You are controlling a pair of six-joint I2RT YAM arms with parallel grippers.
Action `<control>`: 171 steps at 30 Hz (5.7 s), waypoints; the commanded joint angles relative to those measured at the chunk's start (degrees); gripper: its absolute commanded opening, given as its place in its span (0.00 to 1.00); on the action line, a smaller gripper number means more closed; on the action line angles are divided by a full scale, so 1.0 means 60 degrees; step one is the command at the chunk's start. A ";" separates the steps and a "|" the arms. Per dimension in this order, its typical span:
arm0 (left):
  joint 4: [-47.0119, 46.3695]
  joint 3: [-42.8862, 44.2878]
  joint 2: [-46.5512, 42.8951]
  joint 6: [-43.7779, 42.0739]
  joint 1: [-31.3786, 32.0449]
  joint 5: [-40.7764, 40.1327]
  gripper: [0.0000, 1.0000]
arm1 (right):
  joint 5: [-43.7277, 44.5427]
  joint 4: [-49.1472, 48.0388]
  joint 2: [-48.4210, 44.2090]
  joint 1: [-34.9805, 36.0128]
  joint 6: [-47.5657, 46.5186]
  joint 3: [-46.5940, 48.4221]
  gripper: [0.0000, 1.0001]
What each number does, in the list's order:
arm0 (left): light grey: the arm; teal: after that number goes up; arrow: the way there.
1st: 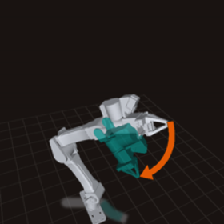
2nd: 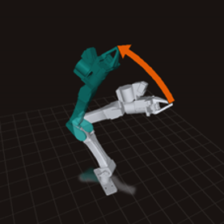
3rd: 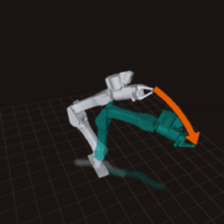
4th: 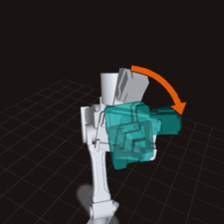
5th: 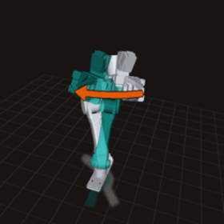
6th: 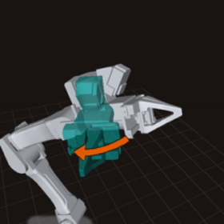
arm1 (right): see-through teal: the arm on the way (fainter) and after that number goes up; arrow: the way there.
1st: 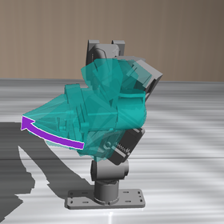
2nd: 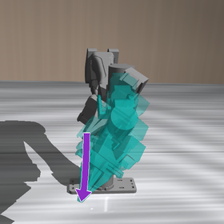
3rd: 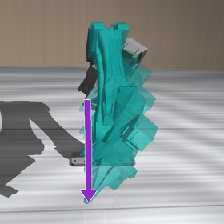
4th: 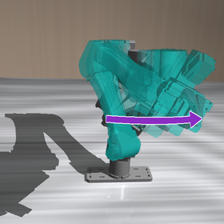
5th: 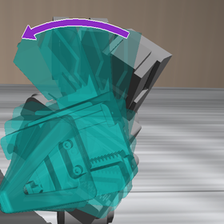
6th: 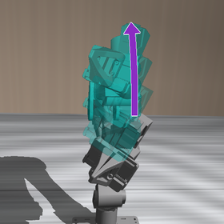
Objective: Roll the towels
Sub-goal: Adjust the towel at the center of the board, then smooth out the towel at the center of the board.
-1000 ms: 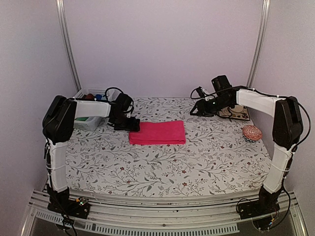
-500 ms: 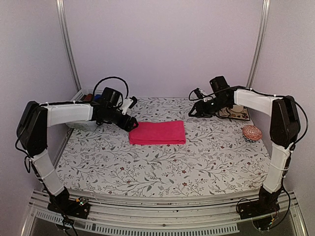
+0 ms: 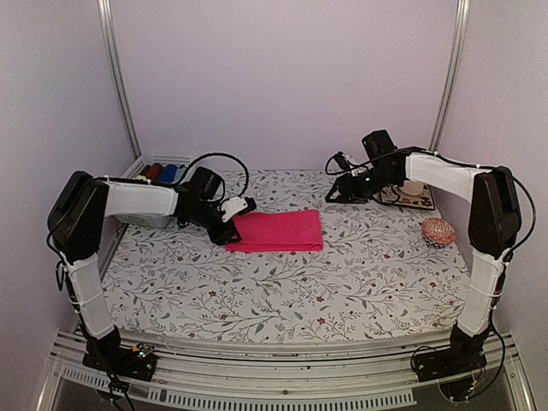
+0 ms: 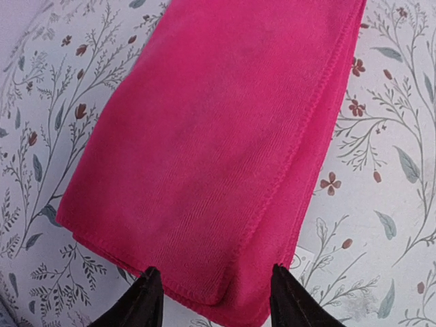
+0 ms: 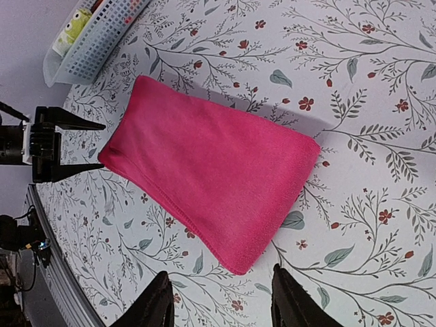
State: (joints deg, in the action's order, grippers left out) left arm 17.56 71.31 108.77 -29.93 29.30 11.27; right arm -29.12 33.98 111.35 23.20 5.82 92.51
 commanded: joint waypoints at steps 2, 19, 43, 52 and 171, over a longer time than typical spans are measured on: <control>0.0671 0.0779 0.1050 -0.0920 0.0066 -0.0163 0.49 | -0.0031 0.0260 -0.0206 0.0039 -0.0346 -0.0124 0.50; 0.0398 0.0238 0.0862 -0.1265 0.0024 -0.0829 0.21 | -0.0365 0.0260 0.0153 0.0064 -0.0297 0.0130 0.49; 0.0677 0.0235 0.0251 -0.0797 0.0229 -0.0829 0.11 | -0.0530 0.0291 0.0192 0.0153 -0.0281 0.0124 0.49; 0.0860 0.0215 0.0448 -0.0714 0.0272 -0.0856 0.20 | -0.0493 0.0232 0.0065 0.0179 -0.0282 -0.0038 0.49; 0.1203 0.3663 0.1022 0.2105 -0.0825 0.0065 0.56 | -0.0079 0.0827 0.2396 0.0681 -0.1000 0.3080 0.41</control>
State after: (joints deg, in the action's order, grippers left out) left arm 22.09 82.48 107.44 -27.88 24.27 9.58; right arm -25.36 39.88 125.32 30.55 -3.05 104.12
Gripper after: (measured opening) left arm 0.562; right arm 0.398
